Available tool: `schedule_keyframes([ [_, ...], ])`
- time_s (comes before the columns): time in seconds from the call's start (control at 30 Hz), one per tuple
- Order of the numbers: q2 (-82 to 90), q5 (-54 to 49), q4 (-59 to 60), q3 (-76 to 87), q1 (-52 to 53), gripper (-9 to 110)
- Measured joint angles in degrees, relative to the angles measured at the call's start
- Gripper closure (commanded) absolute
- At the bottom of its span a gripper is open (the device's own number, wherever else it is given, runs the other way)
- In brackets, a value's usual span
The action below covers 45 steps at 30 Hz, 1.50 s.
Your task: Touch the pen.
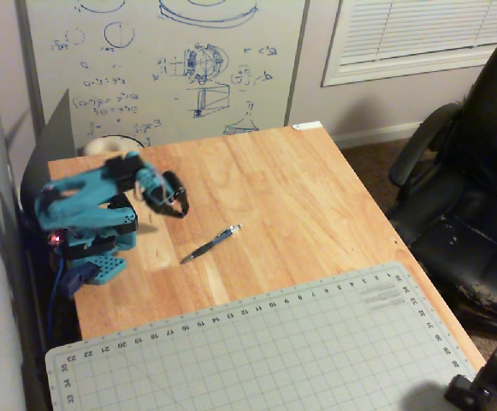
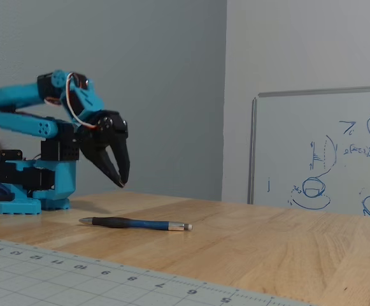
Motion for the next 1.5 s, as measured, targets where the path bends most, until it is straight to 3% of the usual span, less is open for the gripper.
schedule_keyframes([
  [0.23,-34.80,0.00,-2.99,-23.99,1.14,101],
  [0.5,-55.37,-3.78,-3.34,-38.06,7.56,101],
  [0.8,-64.07,-13.54,-5.71,-40.08,10.90,101],
  [1.03,-67.76,-13.97,-11.69,-40.08,10.99,101],
  [1.5,-69.87,-13.97,-12.30,-40.08,10.90,101],
])
